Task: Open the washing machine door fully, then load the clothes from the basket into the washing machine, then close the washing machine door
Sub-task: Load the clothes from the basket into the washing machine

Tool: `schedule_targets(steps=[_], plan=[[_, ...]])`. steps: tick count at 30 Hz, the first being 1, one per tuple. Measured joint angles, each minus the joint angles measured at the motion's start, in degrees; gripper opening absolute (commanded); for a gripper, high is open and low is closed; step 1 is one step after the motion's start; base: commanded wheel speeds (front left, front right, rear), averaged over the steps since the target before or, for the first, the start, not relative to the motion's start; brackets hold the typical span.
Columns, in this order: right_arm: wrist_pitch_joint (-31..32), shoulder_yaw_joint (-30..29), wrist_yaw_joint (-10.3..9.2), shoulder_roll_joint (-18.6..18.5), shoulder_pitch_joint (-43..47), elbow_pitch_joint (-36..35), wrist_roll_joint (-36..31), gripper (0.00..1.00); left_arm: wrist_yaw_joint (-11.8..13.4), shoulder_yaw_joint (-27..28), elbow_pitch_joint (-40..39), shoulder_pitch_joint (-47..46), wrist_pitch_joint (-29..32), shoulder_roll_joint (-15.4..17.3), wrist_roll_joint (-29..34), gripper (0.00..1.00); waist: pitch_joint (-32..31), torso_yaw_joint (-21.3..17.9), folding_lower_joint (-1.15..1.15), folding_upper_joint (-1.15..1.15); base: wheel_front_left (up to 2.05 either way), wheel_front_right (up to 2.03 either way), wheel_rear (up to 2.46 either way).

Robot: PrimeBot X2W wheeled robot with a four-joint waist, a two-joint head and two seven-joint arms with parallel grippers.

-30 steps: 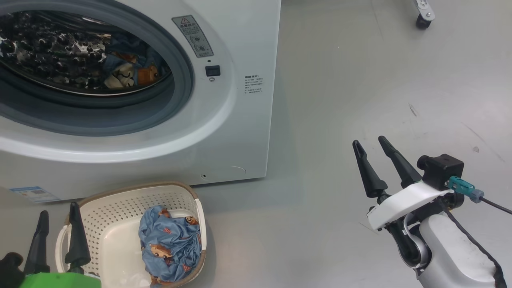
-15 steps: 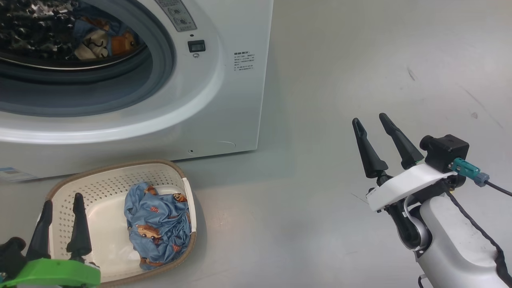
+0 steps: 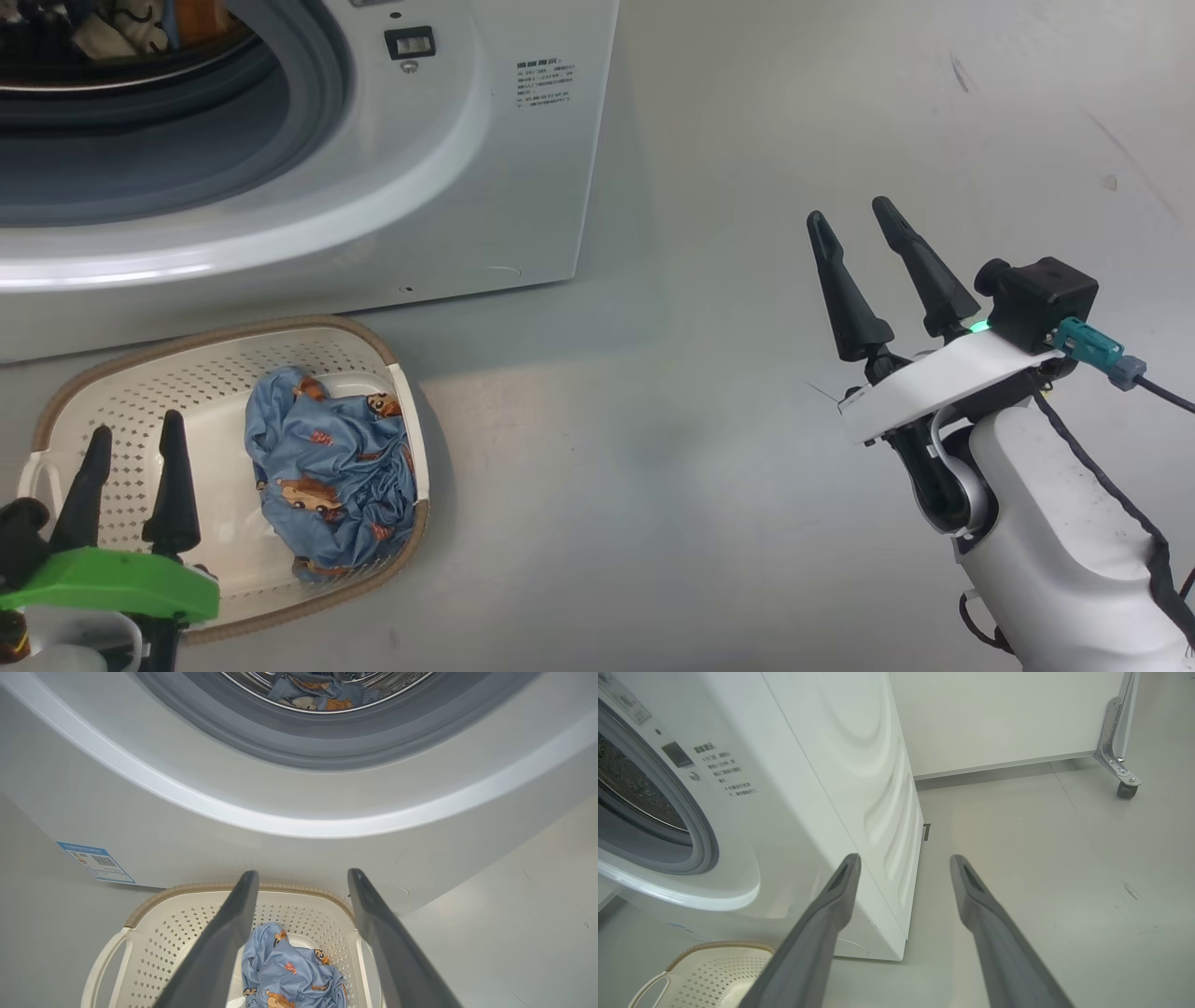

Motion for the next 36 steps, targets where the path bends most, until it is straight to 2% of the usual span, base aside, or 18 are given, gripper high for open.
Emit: schedule_targets(steps=[11,25,36], plan=[[0.0,-0.5,0.0,0.5,-3.0,-0.6,-0.5,1.0,-0.2,0.0,3.3,-5.0,1.7,0.8,-1.1,1.0,5.7,-0.9,0.0,0.0,0.0,0.0,0.0],[0.0,-1.0,0.0,2.0,-6.7,-1.3,-1.8,1.0,-0.6,-3.3,11.0,-11.9,6.1,2.5,-2.6,1.0,12.8,-1.6,0.0,0.0,0.0,0.0,0.0],[0.0,-0.9,0.0,2.3,-8.4,-1.3,-2.4,1.0,-1.1,-5.2,18.7,-18.2,9.3,2.4,-5.3,1.0,17.2,-2.7,0.0,0.0,0.0,0.0,0.0]])
